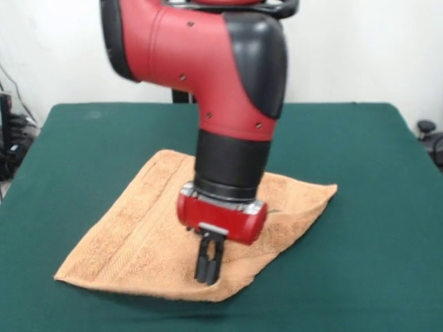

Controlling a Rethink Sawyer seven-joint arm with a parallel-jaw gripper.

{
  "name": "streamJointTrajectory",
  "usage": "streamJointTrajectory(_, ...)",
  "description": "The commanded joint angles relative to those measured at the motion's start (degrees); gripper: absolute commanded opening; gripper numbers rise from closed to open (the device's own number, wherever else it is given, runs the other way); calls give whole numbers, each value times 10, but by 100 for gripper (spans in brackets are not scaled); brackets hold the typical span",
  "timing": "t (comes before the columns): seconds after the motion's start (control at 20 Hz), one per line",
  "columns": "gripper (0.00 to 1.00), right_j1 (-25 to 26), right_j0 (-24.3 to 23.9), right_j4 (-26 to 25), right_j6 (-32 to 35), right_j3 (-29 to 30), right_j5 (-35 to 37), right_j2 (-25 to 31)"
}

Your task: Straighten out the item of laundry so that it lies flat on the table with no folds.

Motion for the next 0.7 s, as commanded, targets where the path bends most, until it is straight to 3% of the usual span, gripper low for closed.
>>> streamJointTrajectory(0.05,0,0,54,53,160,73,39,-2)
streamJointTrajectory(0.7,0,1,57,87,132,83,31,-12)
